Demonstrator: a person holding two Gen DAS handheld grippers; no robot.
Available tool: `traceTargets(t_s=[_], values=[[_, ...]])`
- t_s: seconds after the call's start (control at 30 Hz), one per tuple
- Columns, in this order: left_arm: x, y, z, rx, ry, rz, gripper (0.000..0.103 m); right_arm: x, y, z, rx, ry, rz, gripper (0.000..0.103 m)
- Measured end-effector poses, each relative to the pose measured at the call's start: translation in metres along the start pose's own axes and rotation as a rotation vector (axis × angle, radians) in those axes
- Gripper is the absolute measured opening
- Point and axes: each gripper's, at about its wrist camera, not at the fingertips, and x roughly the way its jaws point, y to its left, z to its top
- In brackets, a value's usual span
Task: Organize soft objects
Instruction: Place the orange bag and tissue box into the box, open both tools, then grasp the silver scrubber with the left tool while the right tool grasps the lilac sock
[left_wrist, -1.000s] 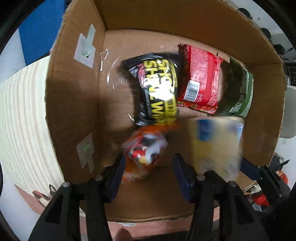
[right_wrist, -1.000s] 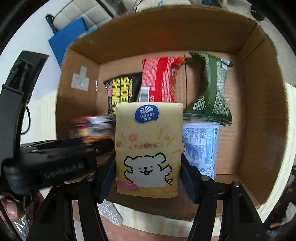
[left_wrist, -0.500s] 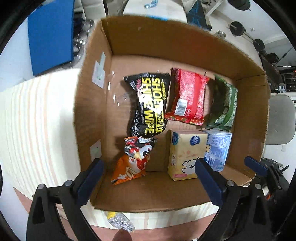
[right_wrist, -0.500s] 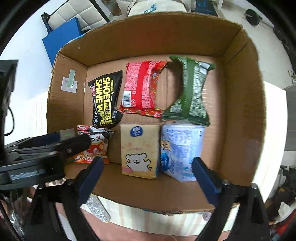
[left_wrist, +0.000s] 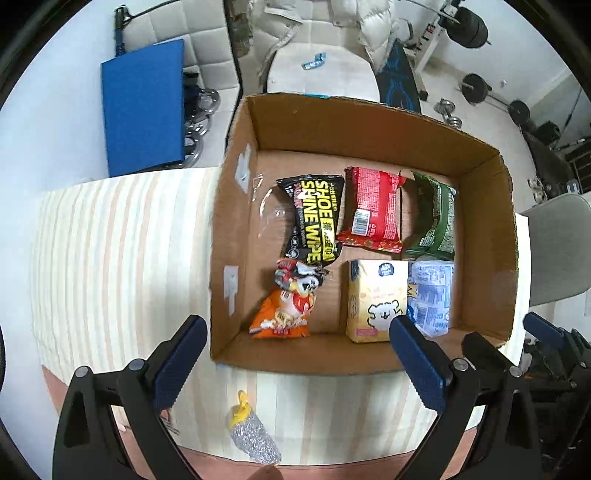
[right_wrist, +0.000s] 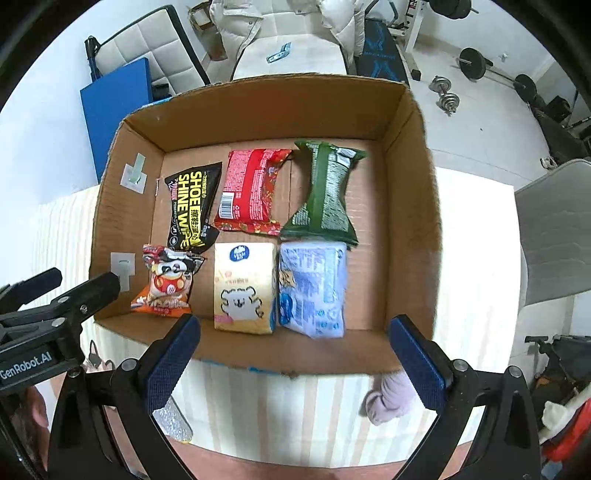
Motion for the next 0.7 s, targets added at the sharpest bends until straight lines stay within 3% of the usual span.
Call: traceTargets(t_s=[0.43, 0.7], values=[[-0.062, -0.008, -0.051, 0.003, -0.19, 0.055, 0.101, -0.063, -0.008, -0.049, -0.002, -0.17, -0.043, 0.103], [-0.093, -0.007, -0.074, -0.023, -0.251, 0.05, 0.101, -0.101, -0.008, -0.075, 0.003, -0.248, 0.0, 0.103]])
